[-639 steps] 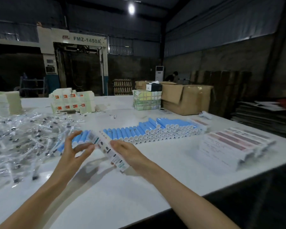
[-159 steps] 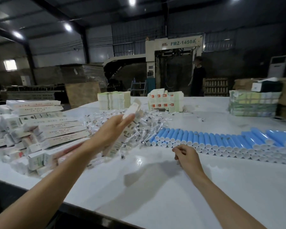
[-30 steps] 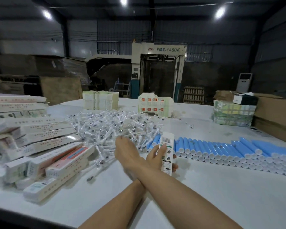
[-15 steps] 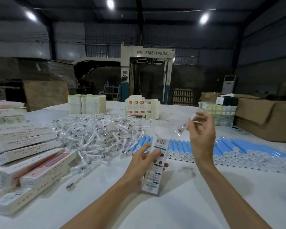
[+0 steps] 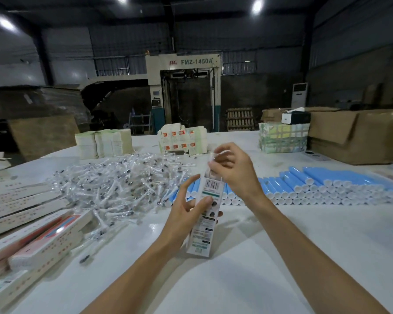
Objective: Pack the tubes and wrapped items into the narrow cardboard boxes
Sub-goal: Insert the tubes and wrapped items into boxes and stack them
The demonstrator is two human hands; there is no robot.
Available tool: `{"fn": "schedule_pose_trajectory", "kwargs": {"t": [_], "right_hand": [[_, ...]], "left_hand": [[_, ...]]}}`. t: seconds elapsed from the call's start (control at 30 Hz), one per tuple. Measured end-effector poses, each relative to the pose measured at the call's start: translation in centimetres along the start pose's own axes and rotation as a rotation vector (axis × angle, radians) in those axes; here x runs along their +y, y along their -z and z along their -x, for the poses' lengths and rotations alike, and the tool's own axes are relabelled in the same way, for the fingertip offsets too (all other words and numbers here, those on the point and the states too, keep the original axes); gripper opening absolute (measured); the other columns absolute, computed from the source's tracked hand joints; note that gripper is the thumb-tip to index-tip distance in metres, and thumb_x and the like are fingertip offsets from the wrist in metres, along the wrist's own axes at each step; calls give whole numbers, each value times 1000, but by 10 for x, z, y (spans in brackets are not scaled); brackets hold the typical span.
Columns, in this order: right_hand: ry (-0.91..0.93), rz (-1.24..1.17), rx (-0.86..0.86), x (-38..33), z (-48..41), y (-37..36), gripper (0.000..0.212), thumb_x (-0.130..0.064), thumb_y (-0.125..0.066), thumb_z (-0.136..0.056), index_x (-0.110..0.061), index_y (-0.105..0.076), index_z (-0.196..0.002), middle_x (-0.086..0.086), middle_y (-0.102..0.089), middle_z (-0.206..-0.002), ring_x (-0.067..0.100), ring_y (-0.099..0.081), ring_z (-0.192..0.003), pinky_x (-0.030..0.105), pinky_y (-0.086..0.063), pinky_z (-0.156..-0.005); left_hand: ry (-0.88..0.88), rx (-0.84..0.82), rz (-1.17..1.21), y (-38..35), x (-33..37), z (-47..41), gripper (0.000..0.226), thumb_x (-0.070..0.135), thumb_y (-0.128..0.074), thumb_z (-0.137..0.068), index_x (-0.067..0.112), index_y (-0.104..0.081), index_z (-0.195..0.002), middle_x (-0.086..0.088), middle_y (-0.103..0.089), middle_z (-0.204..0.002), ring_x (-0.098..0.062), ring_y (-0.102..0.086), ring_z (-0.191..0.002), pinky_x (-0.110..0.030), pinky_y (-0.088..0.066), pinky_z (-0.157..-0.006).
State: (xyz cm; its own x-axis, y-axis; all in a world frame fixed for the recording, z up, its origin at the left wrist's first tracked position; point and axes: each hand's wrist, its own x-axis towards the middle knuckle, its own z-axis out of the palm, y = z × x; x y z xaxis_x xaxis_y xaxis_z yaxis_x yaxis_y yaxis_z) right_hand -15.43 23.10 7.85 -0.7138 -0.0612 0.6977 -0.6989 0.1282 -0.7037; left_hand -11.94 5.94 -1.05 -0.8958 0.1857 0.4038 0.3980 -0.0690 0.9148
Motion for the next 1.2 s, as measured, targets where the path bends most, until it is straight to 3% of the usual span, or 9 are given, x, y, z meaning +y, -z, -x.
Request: {"fn": "schedule_pose_trajectory", "kwargs": {"t": [0.17,0.27,0.33,0.4,0.5,0.7,0.97,1.1,1.2], "right_hand": [[-30,158,-147,2,6,-9,8,-20,-75,-93,-24,-69,-94,-8,-71,-86,9,-67,-86,15,-47,-67],[-56,285,-242,7,12,-10,9,-30,-70,-98,-25,-73,-91,-11,-66,-97,6,-58,-102,20,-43,-83],[-45,371,-250,12,19,-13,12,-32,-69,-99,-22,-75,-103,-9,-57,-115,6,-47,-117,19,-38,-96],[-20,306,-117,15,24,-11,16,-28,-68,-100,-24,-72,-116,-9,-52,-124,4,-47,-121,17,-39,-100],[-41,63,48,20,33,-3,22,-25,-65,-103,-32,-62,-124,-6,-59,-124,3,-59,-109,11,-45,-86],[-81,-127,-194,39,53,-10,50,-26,-72,-100,-39,-52,-143,-2,-75,-118,22,-71,-108,29,-61,-78],[-102,-143,-250,43,51,-3,28,-24,-71,-100,-34,-65,-126,-1,-76,-117,22,-71,-109,32,-58,-92],[-106,-167,-326,38,51,4,26,-15,-70,-100,-22,-67,-125,5,-74,-111,19,-69,-105,28,-56,-86],[-127,-155,-378,38,51,7,22,-14,-68,-102,-14,-66,-124,16,-71,-111,23,-67,-97,35,-58,-85]], "left_hand": [[-17,36,26,4,-3,-1,69,40,-74,-103,61,-33,-153,-12,-79,-124,-40,-78,-107,-62,-61,-96],[-25,38,43,6,-4,-2,69,40,-75,-103,60,-33,-154,-13,-78,-125,-40,-78,-109,-61,-62,-95],[-24,47,39,6,-4,-2,68,40,-74,-103,60,-34,-154,-12,-78,-125,-39,-78,-109,-60,-62,-96],[-15,55,51,6,-4,-1,67,40,-74,-103,61,-34,-153,-12,-78,-125,-39,-78,-109,-60,-61,-97],[-2,71,86,9,-1,-1,66,38,-73,-104,62,-34,-151,-13,-78,-126,-41,-77,-110,-64,-59,-99],[-10,61,192,6,3,0,58,29,-72,-105,59,-45,-147,-4,-73,-138,-46,-75,-113,-66,-60,-95],[-12,-2,110,12,2,0,58,29,-68,-107,55,-43,-153,-9,-75,-131,-47,-75,-110,-60,-63,-91],[-30,-36,-3,17,3,0,52,36,-69,-107,39,-42,-151,-18,-79,-117,-48,-79,-95,-53,-66,-82],[-7,-46,3,18,4,3,46,33,-69,-107,35,-45,-146,-23,-79,-111,-49,-79,-91,-48,-65,-74]]}}
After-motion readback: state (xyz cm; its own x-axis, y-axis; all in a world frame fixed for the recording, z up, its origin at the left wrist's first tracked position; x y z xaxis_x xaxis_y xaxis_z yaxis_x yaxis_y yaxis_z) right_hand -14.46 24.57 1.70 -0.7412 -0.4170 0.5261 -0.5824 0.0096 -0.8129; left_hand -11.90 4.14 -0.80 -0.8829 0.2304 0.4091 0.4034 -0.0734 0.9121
